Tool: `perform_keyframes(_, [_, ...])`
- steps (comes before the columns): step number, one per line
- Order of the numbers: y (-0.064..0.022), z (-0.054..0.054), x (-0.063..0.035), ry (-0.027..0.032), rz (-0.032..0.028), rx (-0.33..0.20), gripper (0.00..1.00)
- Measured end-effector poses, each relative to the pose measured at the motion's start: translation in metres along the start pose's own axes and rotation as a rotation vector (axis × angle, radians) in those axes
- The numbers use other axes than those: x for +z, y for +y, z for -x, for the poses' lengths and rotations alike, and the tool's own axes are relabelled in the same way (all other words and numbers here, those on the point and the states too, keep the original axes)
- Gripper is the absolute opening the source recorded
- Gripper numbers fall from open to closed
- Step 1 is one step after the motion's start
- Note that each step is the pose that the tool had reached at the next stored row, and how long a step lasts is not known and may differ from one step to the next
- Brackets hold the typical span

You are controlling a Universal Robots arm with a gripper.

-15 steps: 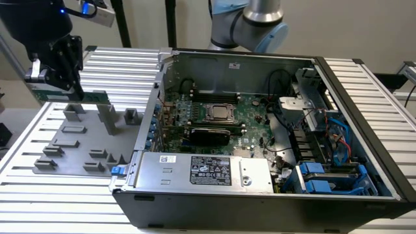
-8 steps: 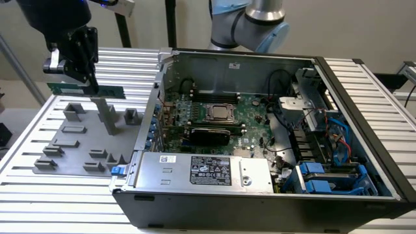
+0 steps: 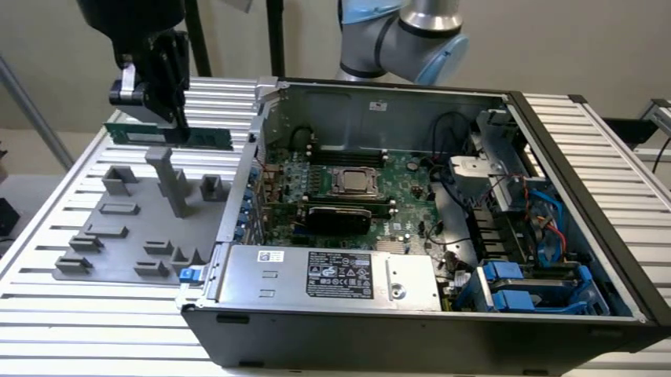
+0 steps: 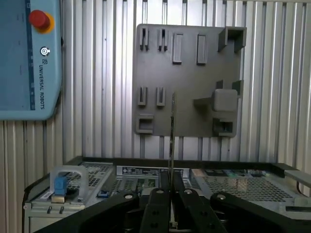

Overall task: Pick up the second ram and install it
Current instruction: 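Pick up the second ram and move it above second insertion slot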

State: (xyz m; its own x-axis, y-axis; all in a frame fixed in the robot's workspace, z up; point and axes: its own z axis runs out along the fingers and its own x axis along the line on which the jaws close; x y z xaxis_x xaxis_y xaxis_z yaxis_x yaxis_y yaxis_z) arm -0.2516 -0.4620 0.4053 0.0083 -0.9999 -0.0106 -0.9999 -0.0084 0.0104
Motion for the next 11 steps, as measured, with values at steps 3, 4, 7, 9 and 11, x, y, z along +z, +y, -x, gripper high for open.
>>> perform_keyframes(3, [-0.0135,0.0,-0.0032,-0.0028,0.0,0.0,0.14])
perform_keyframes(4, [-0.0182,0.0,-0.0042,-0.0039,-0.0001,0.0,0.14])
perform_keyframes(7, [-0.0318,0.0,-0.0068,-0.0067,-0.0001,0.0,0.14])
perform_keyframes(9, [-0.0408,0.0,-0.0078,-0.0089,-0.0001,0.0,0.14])
perform_keyframes(11, [-0.0498,0.0,-0.0084,-0.0113,-0.0001,0.0,0.14])
